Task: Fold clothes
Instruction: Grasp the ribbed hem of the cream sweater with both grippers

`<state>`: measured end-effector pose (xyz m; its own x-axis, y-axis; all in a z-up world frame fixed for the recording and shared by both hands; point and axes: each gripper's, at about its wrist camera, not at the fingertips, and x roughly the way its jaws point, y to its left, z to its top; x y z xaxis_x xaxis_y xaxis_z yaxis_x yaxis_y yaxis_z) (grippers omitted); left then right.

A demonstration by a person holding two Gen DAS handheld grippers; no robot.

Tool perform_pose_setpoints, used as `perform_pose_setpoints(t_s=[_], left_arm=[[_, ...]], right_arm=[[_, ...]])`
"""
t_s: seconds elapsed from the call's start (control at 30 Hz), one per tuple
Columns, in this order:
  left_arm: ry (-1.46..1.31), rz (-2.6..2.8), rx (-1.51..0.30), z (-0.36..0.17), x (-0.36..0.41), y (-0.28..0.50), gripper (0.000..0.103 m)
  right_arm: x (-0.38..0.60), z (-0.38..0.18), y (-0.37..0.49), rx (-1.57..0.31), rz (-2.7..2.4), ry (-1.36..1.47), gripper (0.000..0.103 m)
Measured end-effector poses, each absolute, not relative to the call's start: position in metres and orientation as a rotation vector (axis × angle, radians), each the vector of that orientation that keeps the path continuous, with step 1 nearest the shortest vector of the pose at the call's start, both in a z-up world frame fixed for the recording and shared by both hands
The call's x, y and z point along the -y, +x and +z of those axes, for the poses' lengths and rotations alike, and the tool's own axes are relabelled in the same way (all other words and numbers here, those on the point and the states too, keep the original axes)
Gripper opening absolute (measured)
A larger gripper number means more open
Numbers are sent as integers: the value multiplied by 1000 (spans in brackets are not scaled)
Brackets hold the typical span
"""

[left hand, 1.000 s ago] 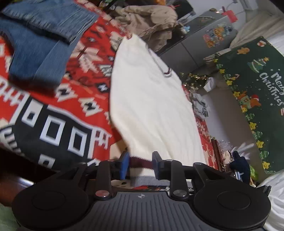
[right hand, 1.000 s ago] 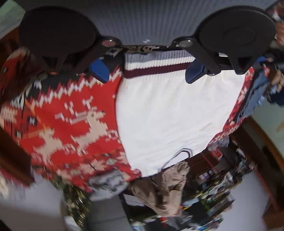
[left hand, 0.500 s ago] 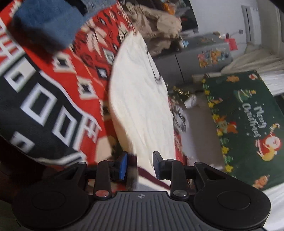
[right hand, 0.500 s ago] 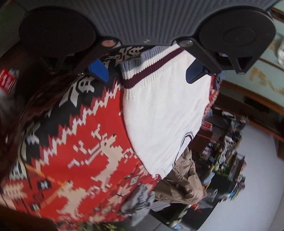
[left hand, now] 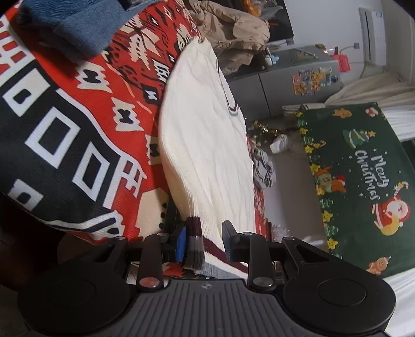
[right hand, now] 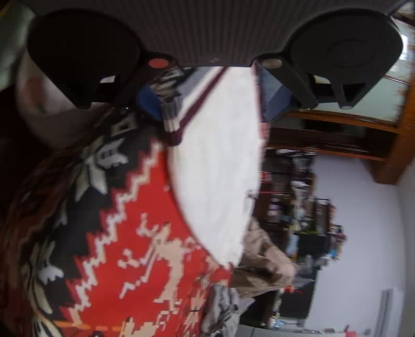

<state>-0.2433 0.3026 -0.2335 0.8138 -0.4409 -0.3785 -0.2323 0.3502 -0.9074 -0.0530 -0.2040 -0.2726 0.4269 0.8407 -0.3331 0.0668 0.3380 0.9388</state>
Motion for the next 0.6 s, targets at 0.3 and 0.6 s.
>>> perform_pose_setpoints(t_s=[0.3, 0.6], left_arm=[[-1314, -134, -629, -239, -305, -240, 26], [-1318, -136, -638, -240, -306, -242, 26]], right_arm=[[170, -277, -19, -1044, 634, 1050, 74], [173, -286, -9, -1059, 615, 1004, 52]])
